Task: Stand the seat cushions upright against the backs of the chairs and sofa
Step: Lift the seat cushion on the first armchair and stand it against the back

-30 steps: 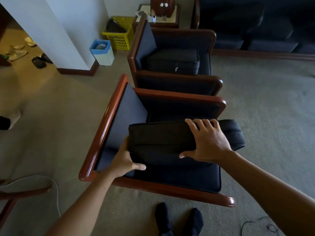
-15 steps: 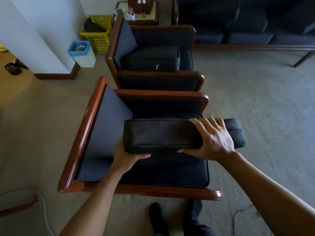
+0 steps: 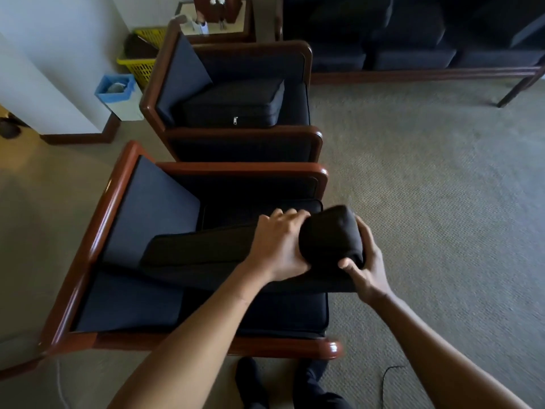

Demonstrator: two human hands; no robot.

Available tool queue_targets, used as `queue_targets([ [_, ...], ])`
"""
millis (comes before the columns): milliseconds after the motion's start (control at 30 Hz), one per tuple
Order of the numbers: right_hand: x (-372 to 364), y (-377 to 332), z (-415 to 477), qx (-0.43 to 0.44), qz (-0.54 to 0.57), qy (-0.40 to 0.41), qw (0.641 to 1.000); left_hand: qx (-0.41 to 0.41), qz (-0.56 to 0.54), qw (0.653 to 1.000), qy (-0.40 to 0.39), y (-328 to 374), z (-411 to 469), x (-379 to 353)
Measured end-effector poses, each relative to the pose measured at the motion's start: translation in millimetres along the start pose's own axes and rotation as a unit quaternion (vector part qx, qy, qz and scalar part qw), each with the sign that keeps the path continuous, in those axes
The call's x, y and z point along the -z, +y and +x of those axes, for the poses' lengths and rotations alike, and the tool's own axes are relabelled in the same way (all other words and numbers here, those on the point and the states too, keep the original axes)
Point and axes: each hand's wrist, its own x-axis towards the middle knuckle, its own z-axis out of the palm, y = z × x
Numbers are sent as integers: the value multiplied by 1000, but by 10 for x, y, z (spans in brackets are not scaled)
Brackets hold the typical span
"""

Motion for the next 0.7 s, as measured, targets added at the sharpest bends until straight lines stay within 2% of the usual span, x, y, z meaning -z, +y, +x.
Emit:
queue_targets([
  [67,-18,173,-118,-42,26,26,998,-9,33,999,-18,67,16,-452],
  [167,99,494,-233,-85,62,108,989,-68,30,997,-15,148,-1,-898],
  [233,206,692,-284,-108,74,143,981,-89,13,995,-30,86,-76,-985],
  [300,278,817,-365,-121,74,173,975,-70,25,997,-17,-133,-243,-986],
  [433,283,811,-496,-130,92,166,973,84,81,987,110,-893,-705,-804],
  [533,304,827,-551,-141,110,156,971,234,130,953,138,-1488,-1052,-584],
  [567,312,834,-578,-145,112,159,970,295,103,941,128,-1614,-1147,-507],
  [633,311,841,-642,-148,113,169,968,389,-23,912,127,-1755,-1286,-382],
  [700,269,823,-687,-148,108,180,966,414,-177,878,161,-1867,-1362,-334],
])
